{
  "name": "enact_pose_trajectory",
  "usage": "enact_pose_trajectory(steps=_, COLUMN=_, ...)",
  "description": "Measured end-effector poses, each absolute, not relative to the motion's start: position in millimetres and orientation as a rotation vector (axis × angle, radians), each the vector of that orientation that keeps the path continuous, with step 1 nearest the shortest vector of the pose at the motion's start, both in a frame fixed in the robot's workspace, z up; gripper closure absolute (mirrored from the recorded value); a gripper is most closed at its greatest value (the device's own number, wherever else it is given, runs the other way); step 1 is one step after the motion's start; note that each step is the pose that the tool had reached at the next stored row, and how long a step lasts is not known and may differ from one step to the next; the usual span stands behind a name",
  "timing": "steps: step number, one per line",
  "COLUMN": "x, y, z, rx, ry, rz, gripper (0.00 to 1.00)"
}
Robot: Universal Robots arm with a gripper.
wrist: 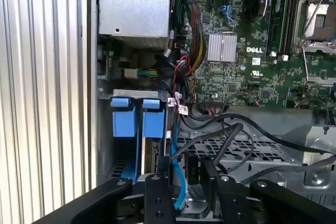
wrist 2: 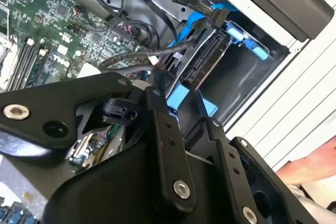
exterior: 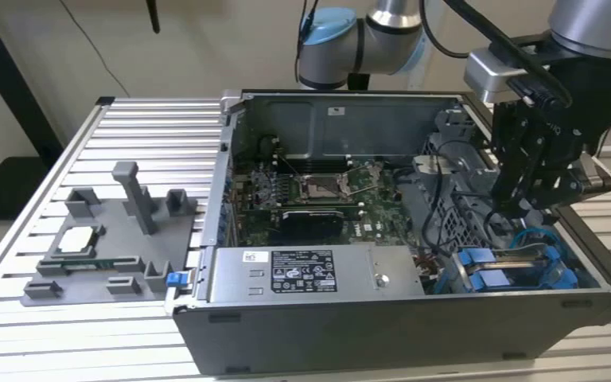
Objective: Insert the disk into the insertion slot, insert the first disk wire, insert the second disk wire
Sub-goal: 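Insert the first disk wire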
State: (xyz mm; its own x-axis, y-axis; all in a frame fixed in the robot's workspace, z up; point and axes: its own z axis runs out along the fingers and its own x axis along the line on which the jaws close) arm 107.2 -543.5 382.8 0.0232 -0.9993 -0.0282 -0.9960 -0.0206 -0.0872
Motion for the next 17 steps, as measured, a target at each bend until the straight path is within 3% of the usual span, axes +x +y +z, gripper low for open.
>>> enact_pose_trajectory(steps=17, x=102.0, y=-539.6, z=381.5, rx=-2.179, ry=2.131, rz=-0.079, gripper=0.00)
